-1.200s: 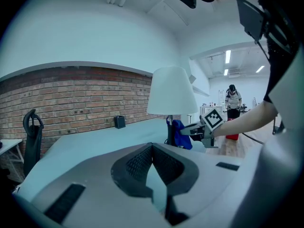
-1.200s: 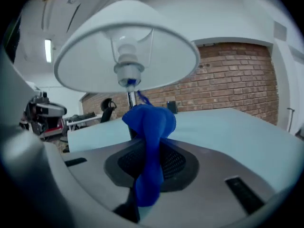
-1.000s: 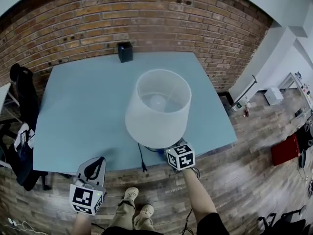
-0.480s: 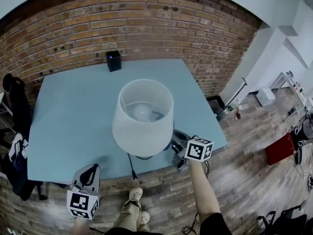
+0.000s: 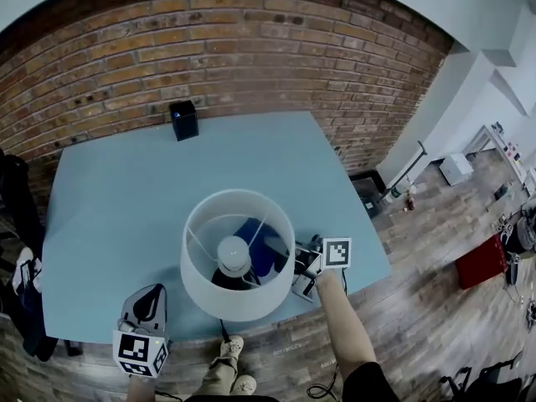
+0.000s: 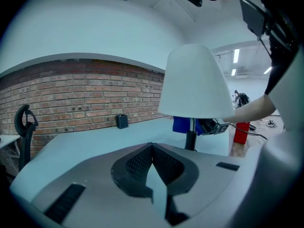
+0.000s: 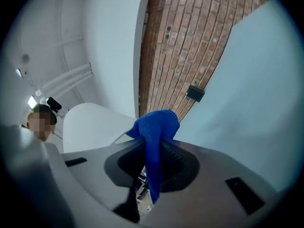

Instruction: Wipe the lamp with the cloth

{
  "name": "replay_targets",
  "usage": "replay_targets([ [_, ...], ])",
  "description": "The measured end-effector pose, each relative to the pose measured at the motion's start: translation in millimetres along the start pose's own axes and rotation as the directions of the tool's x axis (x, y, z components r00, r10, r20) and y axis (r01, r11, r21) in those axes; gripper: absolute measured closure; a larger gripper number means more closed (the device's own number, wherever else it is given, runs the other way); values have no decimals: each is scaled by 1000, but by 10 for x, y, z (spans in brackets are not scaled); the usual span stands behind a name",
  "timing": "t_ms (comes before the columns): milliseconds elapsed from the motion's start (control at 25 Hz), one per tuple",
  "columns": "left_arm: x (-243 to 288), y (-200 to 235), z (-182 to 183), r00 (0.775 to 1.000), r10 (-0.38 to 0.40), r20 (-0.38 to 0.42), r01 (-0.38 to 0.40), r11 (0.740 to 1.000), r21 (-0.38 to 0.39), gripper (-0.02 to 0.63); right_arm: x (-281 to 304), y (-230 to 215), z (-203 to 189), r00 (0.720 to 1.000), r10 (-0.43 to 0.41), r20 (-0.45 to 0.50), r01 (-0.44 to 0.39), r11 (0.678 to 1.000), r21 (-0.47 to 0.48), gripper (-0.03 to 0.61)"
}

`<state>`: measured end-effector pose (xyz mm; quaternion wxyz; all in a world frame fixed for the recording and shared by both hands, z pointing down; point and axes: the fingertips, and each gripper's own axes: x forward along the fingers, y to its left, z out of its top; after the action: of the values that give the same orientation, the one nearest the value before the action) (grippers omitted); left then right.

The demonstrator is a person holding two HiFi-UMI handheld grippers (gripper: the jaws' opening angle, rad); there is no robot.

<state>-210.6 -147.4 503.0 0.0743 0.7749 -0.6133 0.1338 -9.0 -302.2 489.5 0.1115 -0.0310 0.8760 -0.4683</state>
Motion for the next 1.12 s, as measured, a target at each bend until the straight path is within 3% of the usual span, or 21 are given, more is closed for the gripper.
replay_targets([
  [200,275,77,-83,999,11,-31,-12,1000,-26,604,287,-85,-219,979,126,-158,-113,990,89,514],
  [360,417,152,-140,998,23,-50,-25,999,-44,606,423,-208,-554,935,121,-334,-94,991,98,514],
  [560,527,197,-161,998,23,-56,-26,999,-47,605,375,-618,-924,844,-74,-531,54,997,-52,514],
  [680,564,212,-161,998,19,-57,-21,999,-44,604,336,-797,-965,807,-183,-561,155,983,-97,514],
  [840,564,167,-149,998,10,-55,-12,999,-42,604,158,-1092,-923,757,-352,-551,328,933,-146,515],
  [960,525,151,-128,999,7,-50,-9,999,-41,604,-9,-1162,-746,793,-415,-446,415,904,-103,515],
  [1120,416,65,-135,999,-6,-41,4,999,-44,604,-295,-823,-346,876,-448,-176,427,892,-145,514],
])
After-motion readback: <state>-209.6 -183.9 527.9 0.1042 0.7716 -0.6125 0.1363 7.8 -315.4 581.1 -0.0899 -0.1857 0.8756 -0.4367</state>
